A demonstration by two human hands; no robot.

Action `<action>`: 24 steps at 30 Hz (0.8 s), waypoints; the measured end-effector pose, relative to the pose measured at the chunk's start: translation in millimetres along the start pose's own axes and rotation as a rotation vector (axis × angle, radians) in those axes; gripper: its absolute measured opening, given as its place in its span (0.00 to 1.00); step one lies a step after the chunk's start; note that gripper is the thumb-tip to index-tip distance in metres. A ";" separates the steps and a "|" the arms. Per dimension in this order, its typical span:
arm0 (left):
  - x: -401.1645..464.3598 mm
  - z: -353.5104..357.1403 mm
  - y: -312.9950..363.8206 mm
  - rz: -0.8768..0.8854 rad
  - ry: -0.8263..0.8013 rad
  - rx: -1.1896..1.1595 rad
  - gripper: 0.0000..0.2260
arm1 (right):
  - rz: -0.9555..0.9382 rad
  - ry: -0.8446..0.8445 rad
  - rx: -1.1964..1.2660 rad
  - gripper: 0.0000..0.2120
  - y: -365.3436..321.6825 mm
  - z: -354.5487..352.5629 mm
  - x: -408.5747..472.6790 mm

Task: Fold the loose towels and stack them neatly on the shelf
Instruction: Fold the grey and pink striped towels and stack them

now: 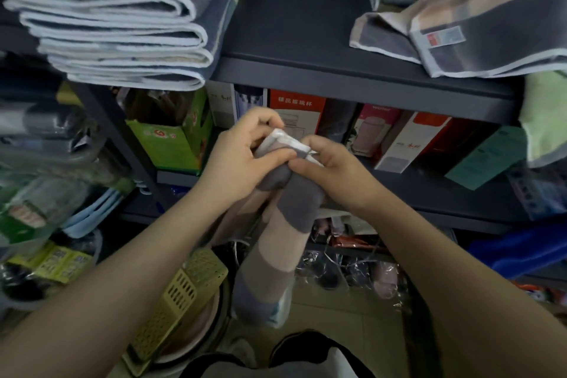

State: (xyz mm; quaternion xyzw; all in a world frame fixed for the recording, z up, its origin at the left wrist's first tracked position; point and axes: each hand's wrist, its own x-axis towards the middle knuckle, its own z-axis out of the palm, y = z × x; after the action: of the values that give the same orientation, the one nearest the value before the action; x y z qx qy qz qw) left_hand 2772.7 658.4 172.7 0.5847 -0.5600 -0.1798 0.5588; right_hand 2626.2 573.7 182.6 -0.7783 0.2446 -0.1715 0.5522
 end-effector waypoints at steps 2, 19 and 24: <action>-3.9 3.3 -6.4 -0.040 0.078 -0.116 0.16 | 0.006 0.006 0.145 0.04 -2.9 -6.3 4.8; -76.8 41.8 -67.1 -0.219 0.287 0.304 0.19 | 0.047 0.060 0.682 0.07 -4.8 -67.5 3.5; -81.5 54.3 -53.6 -0.171 0.212 0.536 0.16 | 0.038 -0.004 0.726 0.08 -8.1 -68.2 -2.6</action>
State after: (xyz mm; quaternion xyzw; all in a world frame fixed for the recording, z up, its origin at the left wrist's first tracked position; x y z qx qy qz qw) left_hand 2726.6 690.1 76.1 0.7719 -0.4748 -0.0098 0.4227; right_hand 2589.0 524.5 212.8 -0.5270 0.1812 -0.2355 0.7962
